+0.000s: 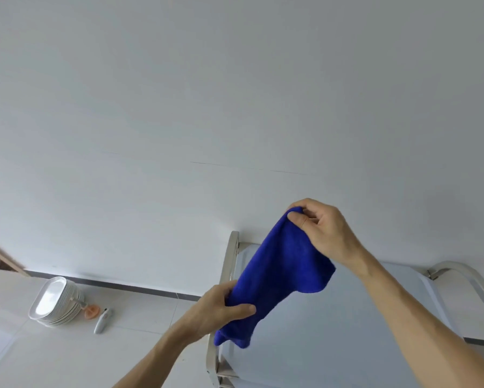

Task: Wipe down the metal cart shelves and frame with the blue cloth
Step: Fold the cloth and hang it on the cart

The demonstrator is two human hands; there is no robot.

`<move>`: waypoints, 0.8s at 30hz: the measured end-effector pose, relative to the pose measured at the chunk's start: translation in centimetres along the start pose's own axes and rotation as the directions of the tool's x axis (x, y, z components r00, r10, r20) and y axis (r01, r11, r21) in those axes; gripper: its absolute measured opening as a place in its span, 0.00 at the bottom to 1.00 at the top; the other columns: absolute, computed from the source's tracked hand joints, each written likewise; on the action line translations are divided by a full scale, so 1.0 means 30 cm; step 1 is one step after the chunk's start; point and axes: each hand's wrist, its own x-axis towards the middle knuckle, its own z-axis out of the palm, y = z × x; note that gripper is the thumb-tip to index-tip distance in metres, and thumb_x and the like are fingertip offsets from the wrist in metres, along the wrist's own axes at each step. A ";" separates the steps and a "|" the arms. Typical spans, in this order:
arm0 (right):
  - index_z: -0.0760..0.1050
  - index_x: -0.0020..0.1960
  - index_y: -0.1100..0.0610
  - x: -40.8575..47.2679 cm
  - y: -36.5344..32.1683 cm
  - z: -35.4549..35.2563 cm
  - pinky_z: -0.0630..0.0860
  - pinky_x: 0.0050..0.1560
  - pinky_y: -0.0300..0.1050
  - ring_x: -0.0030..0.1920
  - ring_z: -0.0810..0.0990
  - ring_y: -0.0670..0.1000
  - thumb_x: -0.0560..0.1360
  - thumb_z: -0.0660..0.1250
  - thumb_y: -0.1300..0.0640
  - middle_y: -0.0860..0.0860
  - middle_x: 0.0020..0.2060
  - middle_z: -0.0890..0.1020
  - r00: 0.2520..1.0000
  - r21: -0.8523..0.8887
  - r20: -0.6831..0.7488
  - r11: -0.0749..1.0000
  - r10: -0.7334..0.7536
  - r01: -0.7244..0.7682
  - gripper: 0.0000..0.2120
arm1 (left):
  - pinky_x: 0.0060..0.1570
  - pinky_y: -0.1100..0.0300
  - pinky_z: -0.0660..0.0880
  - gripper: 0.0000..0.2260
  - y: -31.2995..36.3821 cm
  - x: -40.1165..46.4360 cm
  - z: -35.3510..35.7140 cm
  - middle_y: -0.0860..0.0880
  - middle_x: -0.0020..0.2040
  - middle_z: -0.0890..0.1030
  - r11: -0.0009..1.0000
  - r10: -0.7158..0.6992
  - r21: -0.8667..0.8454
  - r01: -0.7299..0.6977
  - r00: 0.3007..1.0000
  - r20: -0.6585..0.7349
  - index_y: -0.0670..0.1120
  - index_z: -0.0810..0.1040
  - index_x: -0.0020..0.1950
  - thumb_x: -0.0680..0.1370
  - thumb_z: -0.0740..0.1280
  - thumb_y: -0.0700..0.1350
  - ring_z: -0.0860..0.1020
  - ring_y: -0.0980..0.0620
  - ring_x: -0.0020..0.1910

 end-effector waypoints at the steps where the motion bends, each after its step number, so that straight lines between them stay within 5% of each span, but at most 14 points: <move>1: 0.81 0.48 0.50 0.003 -0.009 -0.006 0.76 0.49 0.35 0.45 0.83 0.45 0.80 0.67 0.59 0.44 0.43 0.85 1.000 0.009 0.011 1.000 -0.001 0.001 0.07 | 0.44 0.55 0.78 0.11 -0.016 -0.009 -0.037 0.51 0.41 0.83 0.997 -0.004 0.081 0.003 1.000 0.009 0.48 0.80 0.49 0.72 0.72 0.52 0.80 0.51 0.40; 6: 0.81 0.49 0.52 -0.029 0.024 0.010 0.74 0.43 0.31 0.43 0.82 0.44 0.80 0.66 0.61 0.47 0.42 0.85 0.998 0.066 -0.020 0.996 0.065 -0.064 0.07 | 0.37 0.60 0.66 0.09 -0.110 -0.047 -0.249 0.55 0.32 0.72 0.977 0.030 0.214 -0.022 0.999 -0.034 0.51 0.74 0.36 0.74 0.69 0.52 0.69 0.56 0.33; 12: 0.81 0.49 0.49 -0.105 0.184 0.110 0.74 0.41 0.46 0.39 0.77 0.50 0.81 0.65 0.56 0.58 0.41 0.82 0.957 0.178 -0.023 0.943 0.289 -0.280 0.07 | 0.40 0.64 0.72 0.08 -0.143 -0.054 -0.474 0.53 0.38 0.79 0.986 0.008 0.164 -0.018 0.998 0.058 0.49 0.82 0.46 0.77 0.69 0.53 0.76 0.56 0.37; 18: 0.81 0.50 0.55 -0.081 0.359 0.258 0.80 0.39 0.51 0.40 0.83 0.53 0.81 0.65 0.56 0.60 0.47 0.84 0.820 0.242 -0.004 0.796 0.572 -0.554 0.06 | 0.39 0.63 0.73 0.07 -0.166 0.094 -0.570 0.52 0.39 0.80 0.978 -0.171 0.148 0.148 0.973 0.157 0.51 0.81 0.43 0.81 0.67 0.48 0.77 0.54 0.37; 24: 0.78 0.51 0.57 -0.018 0.469 0.385 0.84 0.44 0.58 0.46 0.83 0.59 0.81 0.62 0.58 0.60 0.49 0.83 0.697 0.174 -0.067 0.696 0.714 -0.697 0.07 | 0.37 0.55 0.81 0.07 -0.246 0.264 -0.581 0.47 0.40 0.79 0.882 -0.314 0.362 0.302 0.949 -0.028 0.45 0.80 0.46 0.78 0.64 0.45 0.78 0.49 0.37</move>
